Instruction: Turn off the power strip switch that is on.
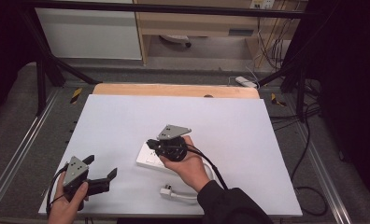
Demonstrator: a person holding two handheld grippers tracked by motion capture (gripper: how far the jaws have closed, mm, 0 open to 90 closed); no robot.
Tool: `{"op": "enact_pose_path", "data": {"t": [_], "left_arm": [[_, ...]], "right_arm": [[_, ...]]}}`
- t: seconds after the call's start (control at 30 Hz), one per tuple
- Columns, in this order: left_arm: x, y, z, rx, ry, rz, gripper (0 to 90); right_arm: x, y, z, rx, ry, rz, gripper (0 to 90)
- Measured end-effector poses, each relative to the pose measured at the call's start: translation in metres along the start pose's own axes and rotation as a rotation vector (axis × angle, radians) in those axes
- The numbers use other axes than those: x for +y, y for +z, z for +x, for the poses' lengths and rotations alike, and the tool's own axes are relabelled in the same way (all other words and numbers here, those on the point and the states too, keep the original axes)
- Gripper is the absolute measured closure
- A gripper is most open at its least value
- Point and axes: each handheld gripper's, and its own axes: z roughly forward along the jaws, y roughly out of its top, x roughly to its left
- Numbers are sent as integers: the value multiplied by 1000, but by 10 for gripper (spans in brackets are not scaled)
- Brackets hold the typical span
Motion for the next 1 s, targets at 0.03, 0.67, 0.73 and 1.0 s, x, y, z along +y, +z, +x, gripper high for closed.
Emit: {"op": "enact_pose_path", "data": {"t": [0.03,0.67,0.73,1.0], "left_arm": [[0,0,0,0,0,0,48],[0,0,0,-5,1,4,48],[0,0,0,-4,0,0,48],[0,0,0,-6,2,0,48]], "right_arm": [[-1,1,0,0,1,3,867],[-10,13,0,34,-2,50,898],[-11,14,-1,37,1,56,900],[-15,18,-1,50,0,76,900]]}}
